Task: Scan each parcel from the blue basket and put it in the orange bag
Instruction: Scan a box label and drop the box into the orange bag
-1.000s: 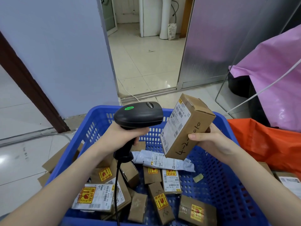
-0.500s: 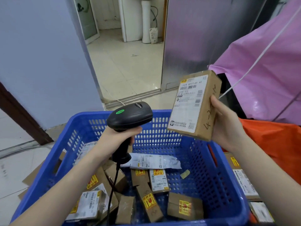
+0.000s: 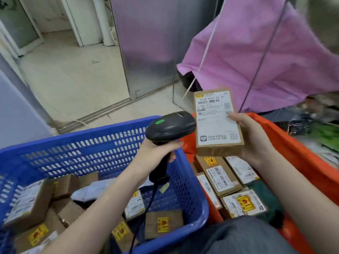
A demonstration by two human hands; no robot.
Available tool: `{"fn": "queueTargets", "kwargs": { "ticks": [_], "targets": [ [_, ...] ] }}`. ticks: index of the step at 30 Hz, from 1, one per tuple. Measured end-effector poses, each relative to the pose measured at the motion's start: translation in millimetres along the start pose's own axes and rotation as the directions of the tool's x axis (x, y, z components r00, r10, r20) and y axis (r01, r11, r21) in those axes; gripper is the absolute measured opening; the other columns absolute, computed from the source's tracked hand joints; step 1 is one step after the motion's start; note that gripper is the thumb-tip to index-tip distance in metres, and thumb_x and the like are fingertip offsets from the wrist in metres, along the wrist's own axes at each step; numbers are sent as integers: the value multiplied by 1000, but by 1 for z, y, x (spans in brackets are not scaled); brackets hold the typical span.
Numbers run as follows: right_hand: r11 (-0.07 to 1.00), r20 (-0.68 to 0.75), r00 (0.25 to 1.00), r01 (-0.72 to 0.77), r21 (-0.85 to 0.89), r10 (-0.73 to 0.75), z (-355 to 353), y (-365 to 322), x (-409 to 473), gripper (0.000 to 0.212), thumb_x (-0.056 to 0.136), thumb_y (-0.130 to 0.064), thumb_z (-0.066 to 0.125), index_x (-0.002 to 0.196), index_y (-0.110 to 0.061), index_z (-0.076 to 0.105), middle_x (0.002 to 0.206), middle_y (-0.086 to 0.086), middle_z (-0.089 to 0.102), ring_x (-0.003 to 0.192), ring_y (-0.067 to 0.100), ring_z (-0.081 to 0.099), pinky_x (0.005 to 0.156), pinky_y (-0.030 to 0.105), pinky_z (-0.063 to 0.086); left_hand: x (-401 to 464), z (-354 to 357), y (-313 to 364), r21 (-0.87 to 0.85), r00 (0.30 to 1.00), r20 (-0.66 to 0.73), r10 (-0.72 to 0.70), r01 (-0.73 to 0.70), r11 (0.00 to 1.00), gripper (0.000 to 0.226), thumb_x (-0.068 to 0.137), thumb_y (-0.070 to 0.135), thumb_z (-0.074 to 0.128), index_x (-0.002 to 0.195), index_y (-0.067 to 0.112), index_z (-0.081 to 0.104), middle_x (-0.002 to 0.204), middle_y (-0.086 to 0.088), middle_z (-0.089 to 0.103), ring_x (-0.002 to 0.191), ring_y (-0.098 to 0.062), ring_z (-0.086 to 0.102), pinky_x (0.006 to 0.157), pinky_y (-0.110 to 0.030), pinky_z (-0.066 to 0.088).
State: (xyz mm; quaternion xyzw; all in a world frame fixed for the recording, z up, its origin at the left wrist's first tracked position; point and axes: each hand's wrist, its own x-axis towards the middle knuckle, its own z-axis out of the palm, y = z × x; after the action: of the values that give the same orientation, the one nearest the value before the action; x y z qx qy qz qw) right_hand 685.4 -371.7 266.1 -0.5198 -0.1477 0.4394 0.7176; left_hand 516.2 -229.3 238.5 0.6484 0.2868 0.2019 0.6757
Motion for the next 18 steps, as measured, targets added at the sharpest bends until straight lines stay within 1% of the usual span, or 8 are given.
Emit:
{"fn": "queueTargets", "kwargs": {
  "ticks": [2, 4, 5, 8, 11, 14, 16, 18],
  "targets": [
    [999, -78, 997, -7, -41, 3, -28, 4, -1, 29, 87, -26, 51, 107, -11, 66, 105, 10, 73, 92, 23, 71, 79, 37, 56, 7, 20, -5, 52, 999, 38, -12, 10, 999, 15, 80, 10, 72, 68, 13, 63, 49, -2, 55, 47, -12, 52, 51, -21, 46],
    [992, -178, 984, 4, -128, -27, -57, 13, 2, 47, 80, -27, 63, 122, -7, 57, 117, 16, 67, 101, 29, 67, 83, 39, 53, 13, 35, -11, 97, 997, 69, -24, 17, 995, 12, 79, 12, 73, 71, 9, 64, 49, -3, 56, 48, -14, 51, 52, -22, 45],
    [983, -236, 971, 2, -183, -46, -71, 19, 4, 52, 80, -25, 66, 127, -6, 52, 121, 18, 65, 101, 30, 66, 81, 38, 53, 16, 40, -15, 120, 997, 74, -32, 23, 993, 13, 79, 11, 73, 71, 8, 64, 49, -4, 55, 48, -14, 50, 52, -22, 44],
    [938, -378, 925, -106, -329, -28, -109, 46, 5, 40, 87, -23, 66, 122, -13, 49, 114, 15, 64, 89, 22, 65, 67, 30, 51, 22, 50, -33, 198, 996, 64, -58, 45, 979, 21, 78, 12, 74, 63, 9, 61, 49, -5, 54, 46, -13, 49, 49, -19, 42],
    [878, -407, 911, -253, -407, 74, -137, 85, 8, 38, 88, -28, 65, 121, -18, 49, 110, 10, 65, 91, 22, 68, 72, 34, 55, 25, 51, -48, 261, 994, 56, -97, 79, 962, 25, 79, 13, 73, 61, 5, 59, 49, -9, 53, 46, -16, 48, 47, -19, 40],
    [828, -435, 893, -330, -454, 117, -152, 122, 18, 40, 88, -27, 65, 124, -13, 54, 106, 5, 66, 91, 19, 67, 75, 31, 55, 29, 46, -65, 269, 991, 22, -129, 118, 956, 28, 79, 12, 73, 66, -8, 59, 51, -16, 51, 49, -22, 47, 49, -26, 40],
    [793, -419, 898, -352, -498, 136, -152, 143, 25, 38, 89, -27, 64, 123, -13, 57, 101, 1, 66, 85, 14, 66, 68, 23, 53, 32, 42, -73, 259, 988, 17, -154, 145, 955, 28, 80, 11, 73, 71, -11, 59, 52, -18, 50, 50, -23, 46, 53, -30, 39],
    [748, -398, 909, -350, -564, 125, -149, 159, 34, 32, 90, -28, 63, 119, -13, 58, 97, -3, 65, 78, 9, 63, 60, 18, 51, 35, 39, -79, 259, 984, 17, -180, 169, 951, 20, 80, 10, 73, 73, -6, 62, 52, -16, 50, 50, -22, 46, 56, -32, 39]
  ]
}}
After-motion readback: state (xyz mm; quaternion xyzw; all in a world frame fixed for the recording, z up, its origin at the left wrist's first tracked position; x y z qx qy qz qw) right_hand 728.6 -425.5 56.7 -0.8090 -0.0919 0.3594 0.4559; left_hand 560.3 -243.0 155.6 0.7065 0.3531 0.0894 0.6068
